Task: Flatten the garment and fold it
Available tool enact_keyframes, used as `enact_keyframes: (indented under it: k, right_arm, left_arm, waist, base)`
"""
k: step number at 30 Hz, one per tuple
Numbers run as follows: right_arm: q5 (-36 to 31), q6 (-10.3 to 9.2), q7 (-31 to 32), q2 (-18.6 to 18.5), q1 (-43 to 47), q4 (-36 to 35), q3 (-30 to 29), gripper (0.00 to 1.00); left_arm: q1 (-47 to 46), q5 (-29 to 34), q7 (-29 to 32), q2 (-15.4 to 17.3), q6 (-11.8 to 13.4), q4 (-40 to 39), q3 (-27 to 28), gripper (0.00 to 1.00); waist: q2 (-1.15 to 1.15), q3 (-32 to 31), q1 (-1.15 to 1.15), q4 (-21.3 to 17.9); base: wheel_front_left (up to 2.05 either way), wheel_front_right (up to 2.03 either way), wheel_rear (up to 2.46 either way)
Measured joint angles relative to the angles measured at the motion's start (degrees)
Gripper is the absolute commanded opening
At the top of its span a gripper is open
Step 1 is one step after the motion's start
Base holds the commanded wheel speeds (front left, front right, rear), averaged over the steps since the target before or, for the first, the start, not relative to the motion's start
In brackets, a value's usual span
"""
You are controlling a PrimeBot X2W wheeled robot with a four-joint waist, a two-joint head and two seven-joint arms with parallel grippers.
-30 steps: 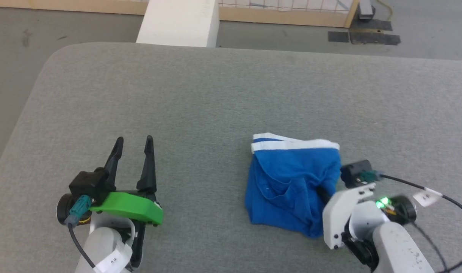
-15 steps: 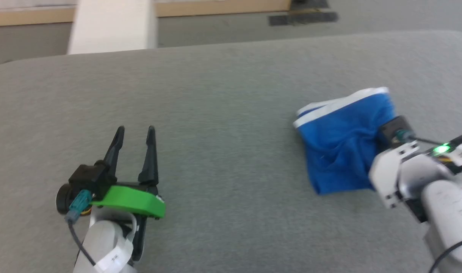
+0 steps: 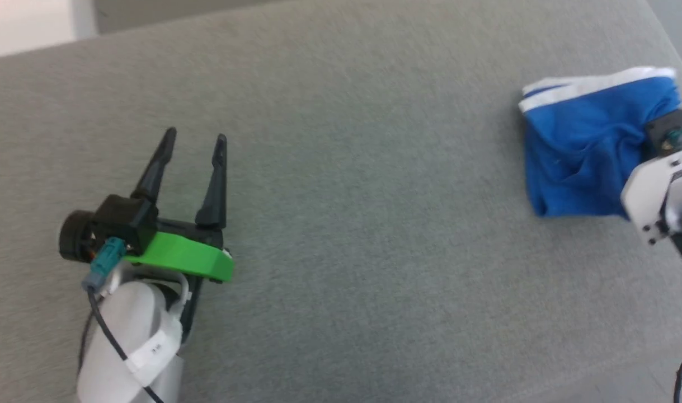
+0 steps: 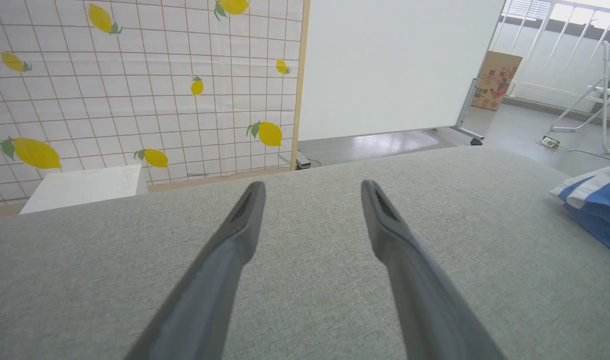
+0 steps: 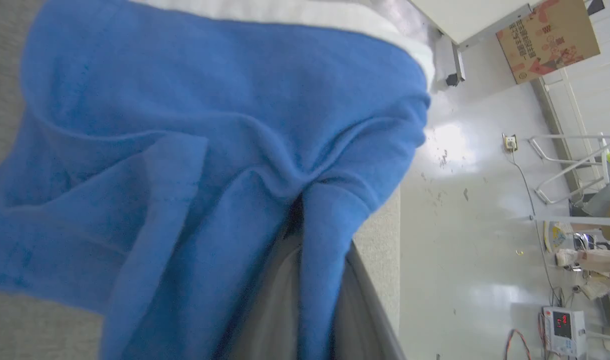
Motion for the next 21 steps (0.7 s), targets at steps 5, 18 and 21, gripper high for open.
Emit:
enact_keyframes:
  k: [5, 18, 21]
  right_arm:
    - [-4.2, 0.01, -2.4, -0.2, -4.3, 5.9, -5.6, 0.00]
    - [-18.7, 0.00, -4.6, -0.2, -9.2, 7.7, -24.5, 0.00]
    - [-20.6, 0.00, -5.5, 0.6, -9.5, 7.6, -27.0, 0.09]
  left_arm:
    - [-1.4, 0.0, 1.6, 1.6, 0.0, -2.3, -0.6, 1.00]
    - [-3.0, 0.4, 4.0, 3.2, 0.1, -8.3, -1.2, 1.00]
    - [-3.0, 0.3, 4.0, 3.3, 0.1, -8.6, -1.5, 1.00]
  waist:
    - [0.00, 4.5, 0.00, -2.2]
    - [0.00, 13.0, 0.01, -0.5]
    - [0.00, 13.5, 0.00, 0.5]
  base:
    - [0.00, 0.00, 0.00]
    - [0.00, 0.00, 0.00]
    - [0.00, 0.00, 0.00]
